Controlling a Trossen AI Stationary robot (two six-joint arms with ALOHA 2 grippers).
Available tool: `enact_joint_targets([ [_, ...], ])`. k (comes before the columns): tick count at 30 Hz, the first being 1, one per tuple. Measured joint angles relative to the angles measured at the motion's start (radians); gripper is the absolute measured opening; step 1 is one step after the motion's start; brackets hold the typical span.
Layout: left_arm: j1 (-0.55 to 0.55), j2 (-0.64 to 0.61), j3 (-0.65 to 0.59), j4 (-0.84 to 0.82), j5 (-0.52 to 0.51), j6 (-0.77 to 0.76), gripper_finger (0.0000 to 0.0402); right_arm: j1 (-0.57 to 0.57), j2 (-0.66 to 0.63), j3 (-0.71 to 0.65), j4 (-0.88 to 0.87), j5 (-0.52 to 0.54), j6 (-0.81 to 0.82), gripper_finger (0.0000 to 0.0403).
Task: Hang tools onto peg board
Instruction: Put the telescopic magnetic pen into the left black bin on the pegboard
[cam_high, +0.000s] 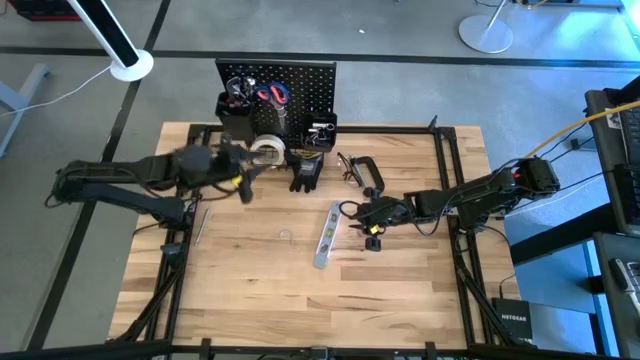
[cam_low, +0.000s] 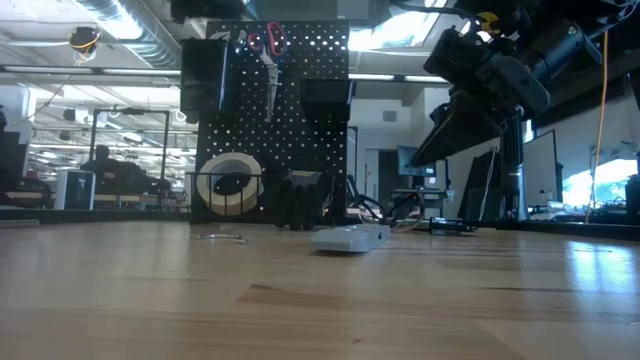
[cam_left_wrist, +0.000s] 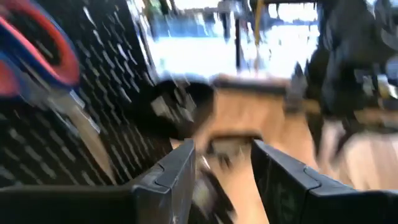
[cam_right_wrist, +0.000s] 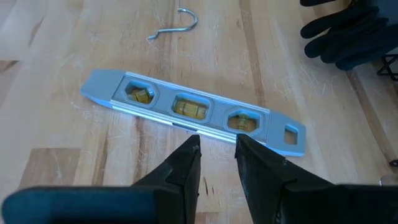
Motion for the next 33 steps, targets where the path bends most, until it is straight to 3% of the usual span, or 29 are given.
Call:
enact_joint_targets([
  [16, -0.136, 0.239, 0.000, -0.552, 0.002, -0.729, 0.0143, 0.000, 0.000, 0.000, 0.006, 0.000, 0.012, 0.0106],
  [27, -0.134, 0.404, -0.021, -0.735, 0.159, -1.014, 0.0143, 0.000, 0.000, 0.000, 0.008, 0.000, 0.018, 0.0106],
  [33, -0.117, 0.489, -0.095, -0.741, 0.358, -1.041, 0.0143, 0.000, 0.000, 0.000, 0.008, 0.000, 0.018, 0.0106],
])
